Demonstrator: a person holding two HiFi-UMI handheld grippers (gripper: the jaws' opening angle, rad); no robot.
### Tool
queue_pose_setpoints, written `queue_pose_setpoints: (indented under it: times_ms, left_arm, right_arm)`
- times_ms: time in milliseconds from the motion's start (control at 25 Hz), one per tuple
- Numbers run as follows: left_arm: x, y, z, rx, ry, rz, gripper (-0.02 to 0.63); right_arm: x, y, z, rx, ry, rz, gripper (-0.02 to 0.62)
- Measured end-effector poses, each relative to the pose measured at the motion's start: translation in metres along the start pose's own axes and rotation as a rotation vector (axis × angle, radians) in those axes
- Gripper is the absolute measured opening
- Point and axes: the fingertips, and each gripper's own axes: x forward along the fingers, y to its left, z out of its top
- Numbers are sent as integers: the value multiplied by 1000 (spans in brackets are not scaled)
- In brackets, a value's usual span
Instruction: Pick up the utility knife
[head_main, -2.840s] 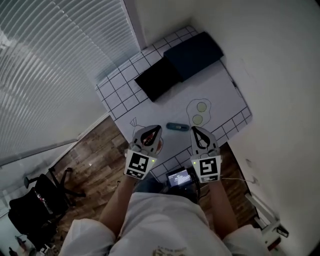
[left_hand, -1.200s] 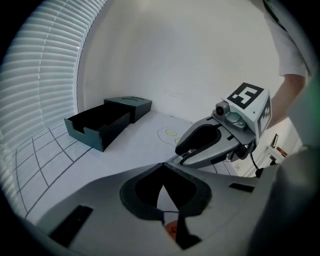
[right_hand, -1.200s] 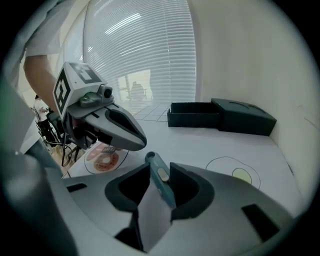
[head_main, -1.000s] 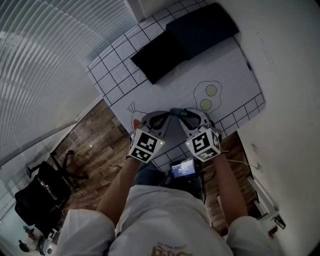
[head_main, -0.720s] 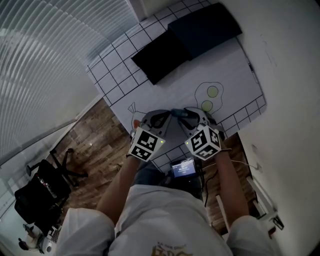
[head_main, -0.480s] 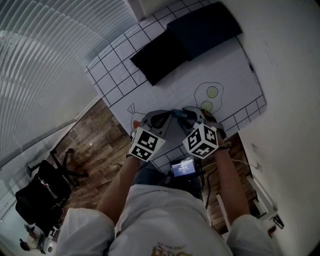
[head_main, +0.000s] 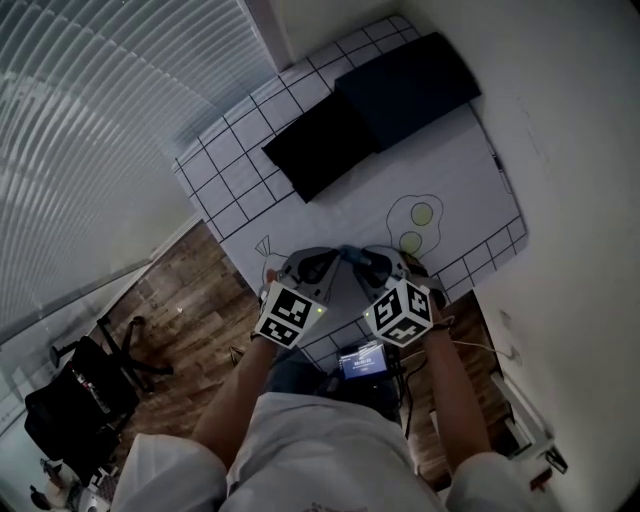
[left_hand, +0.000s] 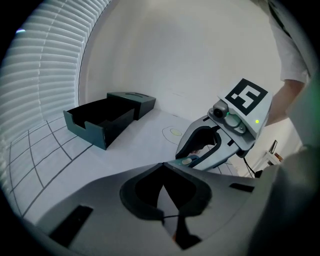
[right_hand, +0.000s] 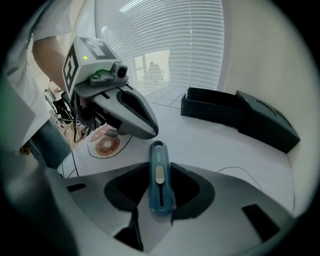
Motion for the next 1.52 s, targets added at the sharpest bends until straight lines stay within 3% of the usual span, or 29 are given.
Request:
queue_pose_setpoints:
  times_ms: [280,560,1520]
  left_arm:
    - [-7,5,-3,-13,-4,11,6]
    - [-15,5,3,-3,-30,26,6]
    - [-87,-18,82,40,-216,134,6]
  right_arm:
    - [-12,-2,1,85,-30,-53,137]
    - [-21,-3,1,86,-39,-115,137]
    - [-125,-14,42,354,-338,-326,137]
